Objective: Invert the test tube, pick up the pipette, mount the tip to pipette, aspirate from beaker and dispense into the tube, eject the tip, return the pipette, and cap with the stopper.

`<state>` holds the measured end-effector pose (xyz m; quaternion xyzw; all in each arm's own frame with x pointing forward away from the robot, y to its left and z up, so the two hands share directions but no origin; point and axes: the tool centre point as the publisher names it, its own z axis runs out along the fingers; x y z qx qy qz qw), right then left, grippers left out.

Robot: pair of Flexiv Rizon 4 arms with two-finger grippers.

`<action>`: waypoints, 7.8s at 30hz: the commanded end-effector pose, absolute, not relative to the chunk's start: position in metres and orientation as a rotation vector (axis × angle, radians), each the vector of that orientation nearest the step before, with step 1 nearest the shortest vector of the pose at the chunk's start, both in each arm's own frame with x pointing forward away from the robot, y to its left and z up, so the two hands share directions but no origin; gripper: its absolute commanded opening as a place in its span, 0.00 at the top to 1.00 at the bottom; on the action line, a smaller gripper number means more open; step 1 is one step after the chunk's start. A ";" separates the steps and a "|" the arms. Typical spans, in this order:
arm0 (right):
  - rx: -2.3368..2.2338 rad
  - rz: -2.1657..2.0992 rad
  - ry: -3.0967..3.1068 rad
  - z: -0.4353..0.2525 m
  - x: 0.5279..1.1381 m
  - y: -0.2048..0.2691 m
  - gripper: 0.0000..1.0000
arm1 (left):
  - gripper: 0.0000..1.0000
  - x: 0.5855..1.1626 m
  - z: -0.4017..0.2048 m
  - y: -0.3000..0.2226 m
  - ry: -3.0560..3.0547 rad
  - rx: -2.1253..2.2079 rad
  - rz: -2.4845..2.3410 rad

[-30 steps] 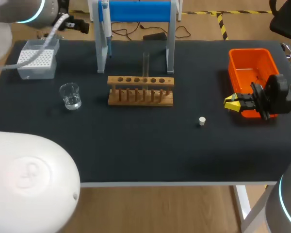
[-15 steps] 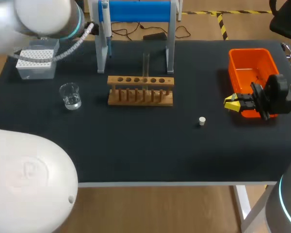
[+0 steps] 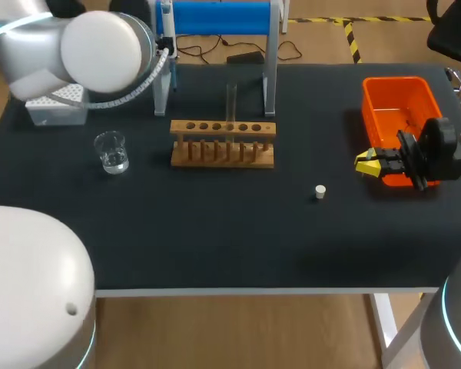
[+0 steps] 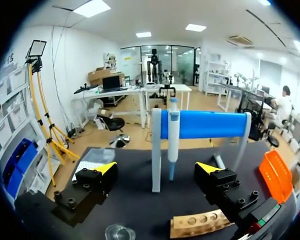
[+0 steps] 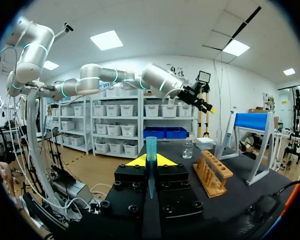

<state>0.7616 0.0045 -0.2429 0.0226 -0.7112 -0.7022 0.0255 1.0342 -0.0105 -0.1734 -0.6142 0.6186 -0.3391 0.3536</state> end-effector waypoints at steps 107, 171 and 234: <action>0.069 -2.172 -2.200 -0.243 0.761 0.004 1.00 | 0.29 1.176 -0.204 -0.056 1.545 -1.440 -1.022; 0.069 -2.172 -2.200 -0.243 0.761 0.004 1.00 | 1.00 1.182 -0.214 -0.052 1.525 -1.484 -1.019; 0.069 -2.172 -2.200 -0.243 0.761 0.004 1.00 | 1.00 0.995 -0.014 -0.072 1.999 -0.810 -1.603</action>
